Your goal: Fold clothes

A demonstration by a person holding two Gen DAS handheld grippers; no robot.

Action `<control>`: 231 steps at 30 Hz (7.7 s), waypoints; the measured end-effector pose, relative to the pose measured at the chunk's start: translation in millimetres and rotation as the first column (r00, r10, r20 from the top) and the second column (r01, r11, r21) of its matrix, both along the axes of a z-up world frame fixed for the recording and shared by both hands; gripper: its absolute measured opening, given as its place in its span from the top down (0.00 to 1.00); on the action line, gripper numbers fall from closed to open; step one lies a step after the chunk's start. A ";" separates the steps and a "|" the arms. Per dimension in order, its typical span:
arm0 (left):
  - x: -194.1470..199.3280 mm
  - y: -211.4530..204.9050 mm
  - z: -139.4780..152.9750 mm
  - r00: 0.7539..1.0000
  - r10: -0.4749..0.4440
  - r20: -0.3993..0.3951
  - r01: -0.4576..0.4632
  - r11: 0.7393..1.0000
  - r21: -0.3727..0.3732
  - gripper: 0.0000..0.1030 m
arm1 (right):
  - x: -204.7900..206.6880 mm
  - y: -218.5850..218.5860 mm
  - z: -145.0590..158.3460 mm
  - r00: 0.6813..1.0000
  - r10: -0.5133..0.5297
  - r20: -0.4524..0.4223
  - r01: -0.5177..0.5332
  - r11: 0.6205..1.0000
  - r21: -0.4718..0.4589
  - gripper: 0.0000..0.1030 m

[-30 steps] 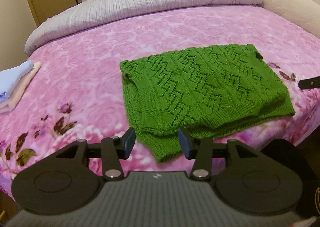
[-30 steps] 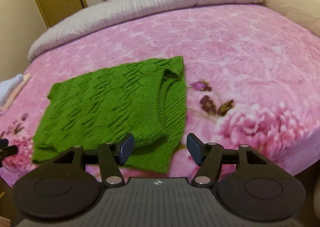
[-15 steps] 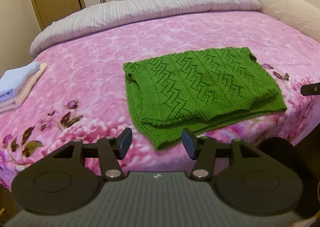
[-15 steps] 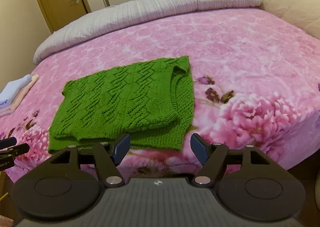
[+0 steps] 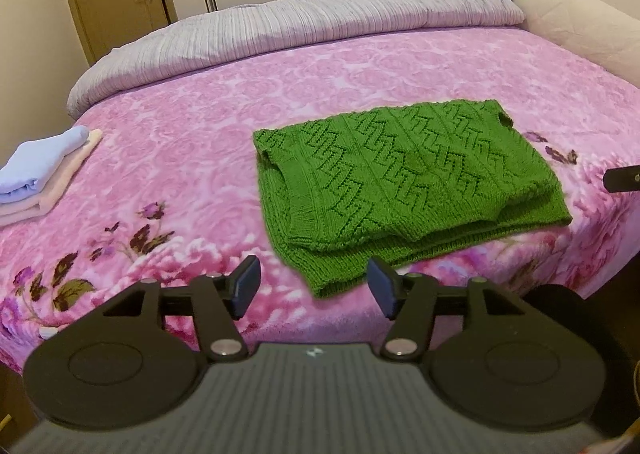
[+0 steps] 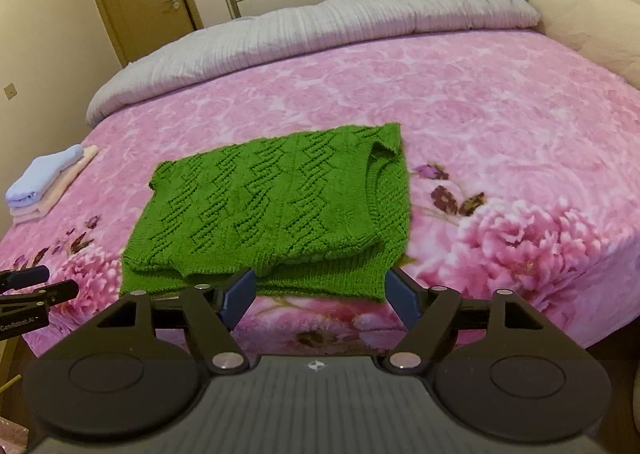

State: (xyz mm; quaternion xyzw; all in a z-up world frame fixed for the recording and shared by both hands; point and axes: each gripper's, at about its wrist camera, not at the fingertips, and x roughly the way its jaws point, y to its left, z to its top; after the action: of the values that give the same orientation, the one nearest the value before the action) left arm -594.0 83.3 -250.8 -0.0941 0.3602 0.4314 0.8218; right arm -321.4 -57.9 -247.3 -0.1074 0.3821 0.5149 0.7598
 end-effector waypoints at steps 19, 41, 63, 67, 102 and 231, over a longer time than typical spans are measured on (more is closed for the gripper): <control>0.9 21.5 -12.8 1.000 0.009 -0.013 -0.009 0.999 -0.041 0.44 | 1.4 24.0 -13.9 1.000 0.024 -0.008 -0.024 0.998 -0.066 0.27; -0.3 57.6 -21.4 0.999 0.039 0.012 -0.037 0.995 -0.095 0.41 | 53.2 22.3 -37.1 0.978 -0.102 -0.182 0.110 0.993 0.034 0.27; 51.4 111.1 -57.3 0.991 -0.118 0.057 0.127 0.976 -0.178 0.65 | 126.3 24.4 -136.1 0.738 -0.151 -0.657 0.336 0.927 0.165 0.51; 56.4 117.2 -71.6 0.991 -0.133 0.010 0.133 0.975 -0.179 0.74 | 124.2 29.2 -136.9 0.739 -0.134 -0.660 0.328 0.928 0.178 0.53; 178.7 136.4 -97.6 0.860 -0.510 -0.019 0.503 0.854 -0.131 0.83 | 49.7 180.0 -94.9 0.946 0.322 0.041 -0.318 0.944 -0.092 1.00; 70.4 300.9 -90.0 0.816 0.112 0.567 0.252 0.813 -0.525 0.66 | 100.5 249.6 -89.5 0.963 -0.056 -0.264 0.044 0.998 -0.054 0.59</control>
State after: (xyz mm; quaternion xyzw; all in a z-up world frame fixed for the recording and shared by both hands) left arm -523.6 384.2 -340.7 -0.4499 0.2129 0.2204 0.8389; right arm -220.9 191.7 -336.8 -0.0457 0.4950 0.4962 0.7118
